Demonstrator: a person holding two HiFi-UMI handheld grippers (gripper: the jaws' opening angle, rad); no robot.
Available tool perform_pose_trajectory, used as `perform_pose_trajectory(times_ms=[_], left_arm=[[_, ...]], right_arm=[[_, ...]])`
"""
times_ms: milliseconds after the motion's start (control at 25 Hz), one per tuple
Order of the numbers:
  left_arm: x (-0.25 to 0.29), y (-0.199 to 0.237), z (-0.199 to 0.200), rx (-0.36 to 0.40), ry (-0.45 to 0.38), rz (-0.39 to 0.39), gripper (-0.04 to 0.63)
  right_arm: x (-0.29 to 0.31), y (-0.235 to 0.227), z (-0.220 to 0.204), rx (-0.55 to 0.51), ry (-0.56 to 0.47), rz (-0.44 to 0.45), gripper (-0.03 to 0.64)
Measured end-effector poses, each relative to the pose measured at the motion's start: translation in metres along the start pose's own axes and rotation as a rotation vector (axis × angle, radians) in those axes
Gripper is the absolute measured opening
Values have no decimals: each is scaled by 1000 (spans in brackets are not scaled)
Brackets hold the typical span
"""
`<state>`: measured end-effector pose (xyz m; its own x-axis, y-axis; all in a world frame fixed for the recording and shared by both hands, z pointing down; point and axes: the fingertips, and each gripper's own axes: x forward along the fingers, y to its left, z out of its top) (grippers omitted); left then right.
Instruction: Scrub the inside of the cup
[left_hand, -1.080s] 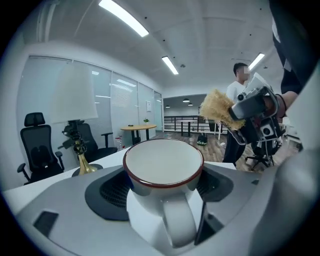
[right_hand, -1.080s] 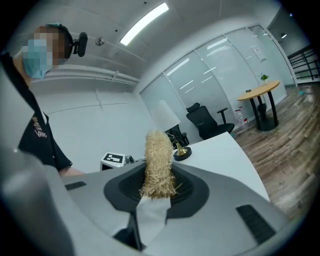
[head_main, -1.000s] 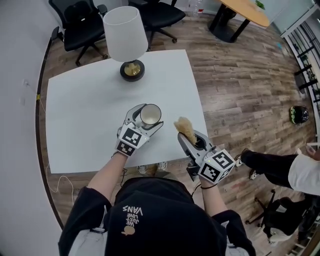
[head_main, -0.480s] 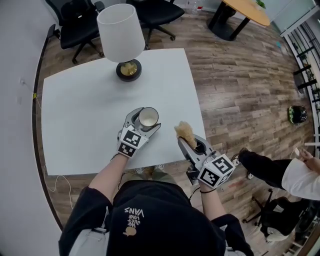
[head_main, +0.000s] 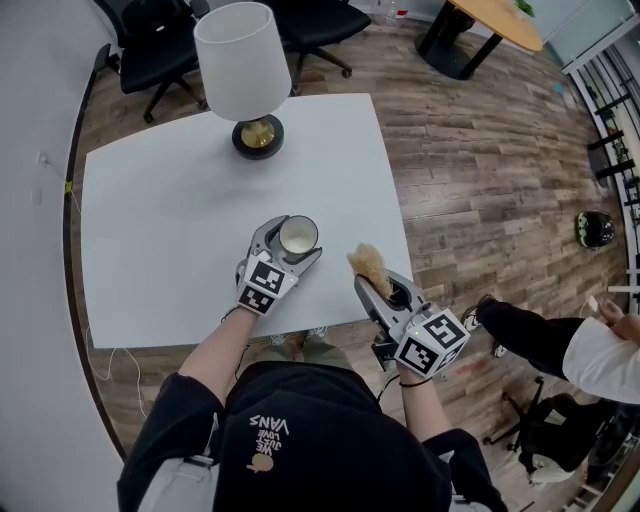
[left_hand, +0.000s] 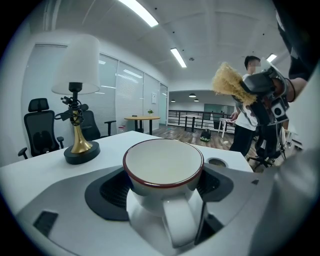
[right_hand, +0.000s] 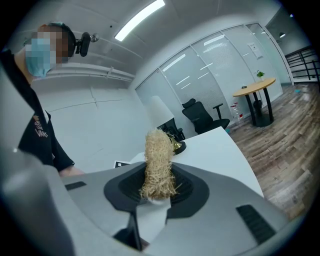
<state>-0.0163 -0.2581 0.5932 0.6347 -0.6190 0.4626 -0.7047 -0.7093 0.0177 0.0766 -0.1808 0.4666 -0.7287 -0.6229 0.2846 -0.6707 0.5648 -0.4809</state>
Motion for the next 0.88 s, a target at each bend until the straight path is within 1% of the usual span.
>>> perform_pose_trajectory(times_ms=[120, 320, 440, 720, 880], left_arm=[[-1, -2, -1, 26, -4, 2, 400], [-1, -2, 0, 41, -21, 3, 400], [0, -2, -1, 59, -14, 8, 400], [-10, -2, 4, 44, -26, 11, 400], [-27, 0, 20, 37, -68, 27, 400]], right_arm=[[0, 3, -1, -2, 0, 4, 100], [-2, 4, -1, -5, 0, 3, 100], [-1, 5, -1, -7, -3, 4, 100], [2, 7, 0, -13, -9, 15, 100], [6, 10, 3, -24, -16, 26, 100]])
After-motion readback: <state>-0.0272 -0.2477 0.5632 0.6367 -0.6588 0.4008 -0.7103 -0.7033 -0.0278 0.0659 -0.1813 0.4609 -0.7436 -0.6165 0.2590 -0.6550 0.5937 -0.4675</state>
